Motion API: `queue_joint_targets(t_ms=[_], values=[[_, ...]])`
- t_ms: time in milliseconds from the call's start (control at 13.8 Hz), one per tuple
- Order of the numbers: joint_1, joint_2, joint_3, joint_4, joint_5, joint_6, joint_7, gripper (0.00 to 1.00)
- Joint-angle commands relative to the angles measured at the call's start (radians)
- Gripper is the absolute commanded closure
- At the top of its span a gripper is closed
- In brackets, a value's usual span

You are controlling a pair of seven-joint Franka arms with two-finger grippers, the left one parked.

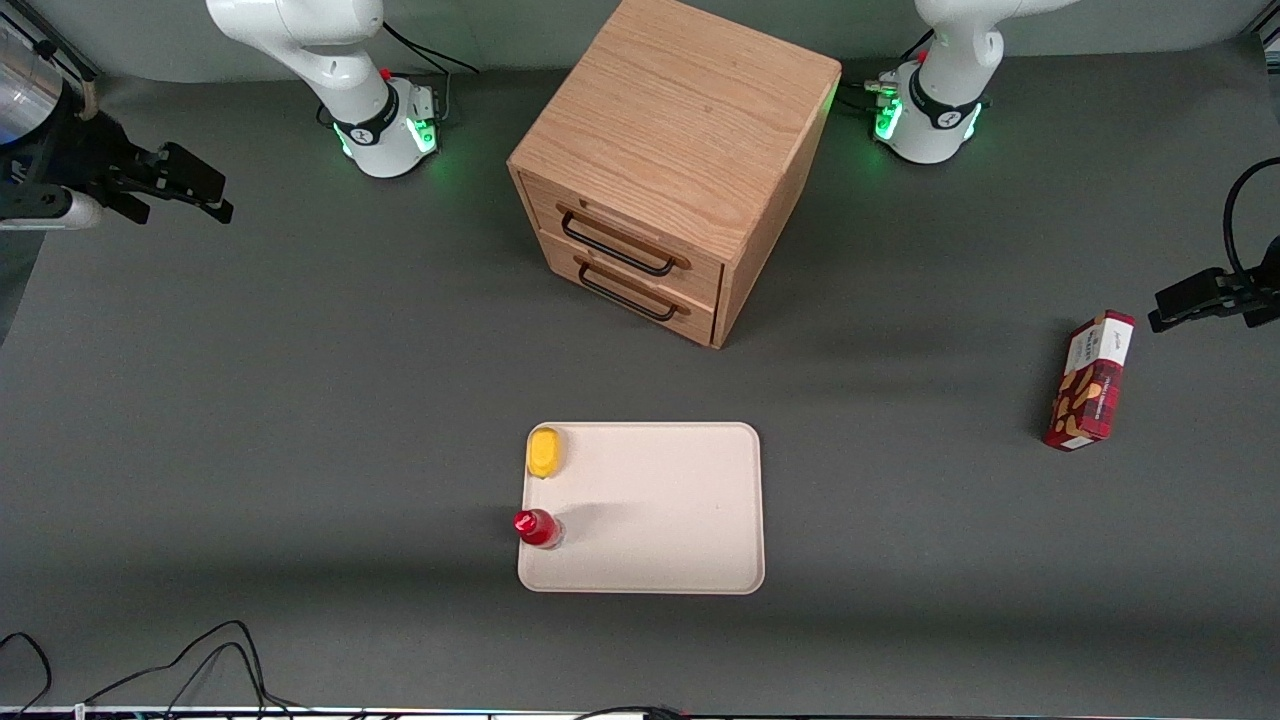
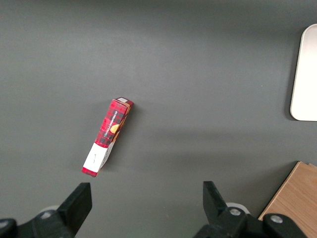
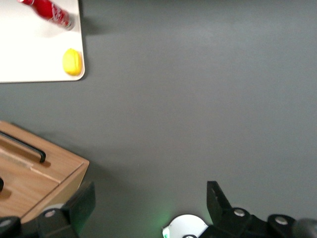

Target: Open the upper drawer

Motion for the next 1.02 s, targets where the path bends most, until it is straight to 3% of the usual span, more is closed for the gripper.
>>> queue_joint_targets(t_ms=[0, 73, 145, 509, 655, 800, 945], values=[[0.004, 0.022, 0.023, 0.076, 0.118, -0.058, -0.075, 0.0], [0.001, 0.043, 0.021, 0.105, 0.192, -0.062, -0.087, 0.0], [0.006, 0.08, 0.029, 0.145, 0.226, -0.068, -0.094, 0.0], [0.004, 0.215, 0.223, 0.208, 0.284, -0.078, -0.401, 0.0], [0.006, 0.296, 0.291, 0.208, 0.328, -0.059, -0.428, 0.0], [0.009, 0.382, 0.404, 0.197, 0.297, 0.006, -0.428, 0.0], [0.015, 0.463, 0.495, 0.183, 0.217, 0.063, -0.419, 0.0]])
